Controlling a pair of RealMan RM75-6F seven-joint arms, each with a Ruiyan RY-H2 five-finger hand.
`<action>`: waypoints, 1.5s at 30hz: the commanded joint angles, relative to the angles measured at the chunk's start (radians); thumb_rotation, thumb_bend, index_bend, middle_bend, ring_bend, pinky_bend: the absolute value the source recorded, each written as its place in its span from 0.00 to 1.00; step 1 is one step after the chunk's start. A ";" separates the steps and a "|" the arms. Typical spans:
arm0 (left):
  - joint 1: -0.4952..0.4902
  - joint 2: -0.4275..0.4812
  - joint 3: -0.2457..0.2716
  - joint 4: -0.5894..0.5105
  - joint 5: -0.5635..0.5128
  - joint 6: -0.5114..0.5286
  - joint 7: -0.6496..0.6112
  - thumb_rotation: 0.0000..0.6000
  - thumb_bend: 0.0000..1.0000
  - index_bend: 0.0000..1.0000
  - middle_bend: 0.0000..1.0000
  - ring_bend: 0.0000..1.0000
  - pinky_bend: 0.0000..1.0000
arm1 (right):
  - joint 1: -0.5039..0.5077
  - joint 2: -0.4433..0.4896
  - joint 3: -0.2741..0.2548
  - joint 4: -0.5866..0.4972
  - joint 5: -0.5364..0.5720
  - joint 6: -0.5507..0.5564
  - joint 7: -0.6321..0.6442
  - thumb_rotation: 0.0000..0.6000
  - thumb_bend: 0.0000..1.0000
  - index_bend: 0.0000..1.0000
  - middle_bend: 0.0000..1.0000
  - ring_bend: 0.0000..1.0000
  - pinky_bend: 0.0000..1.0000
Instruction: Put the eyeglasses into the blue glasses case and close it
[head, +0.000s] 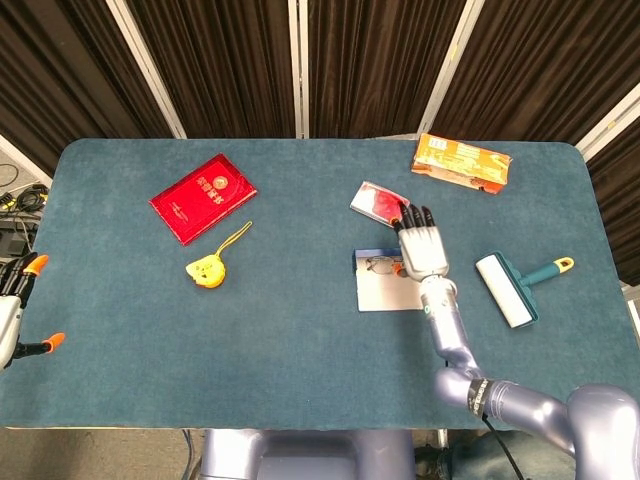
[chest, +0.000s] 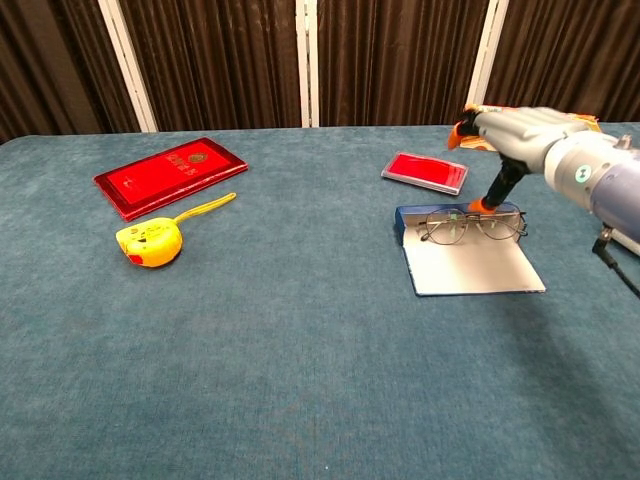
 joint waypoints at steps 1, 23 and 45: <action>-0.001 -0.001 0.000 0.002 -0.003 -0.002 0.000 1.00 0.00 0.00 0.00 0.00 0.00 | 0.004 0.002 0.007 0.040 -0.006 0.001 -0.001 1.00 0.13 0.22 0.00 0.00 0.00; -0.010 -0.015 -0.002 0.008 -0.026 -0.013 0.025 1.00 0.00 0.00 0.00 0.00 0.00 | 0.000 -0.040 -0.017 0.204 -0.037 -0.078 0.022 1.00 0.13 0.26 0.00 0.00 0.00; -0.011 -0.012 0.000 0.004 -0.020 -0.012 0.018 1.00 0.00 0.00 0.00 0.00 0.00 | -0.019 -0.029 -0.043 0.050 -0.096 -0.043 -0.016 1.00 0.00 0.12 0.00 0.00 0.00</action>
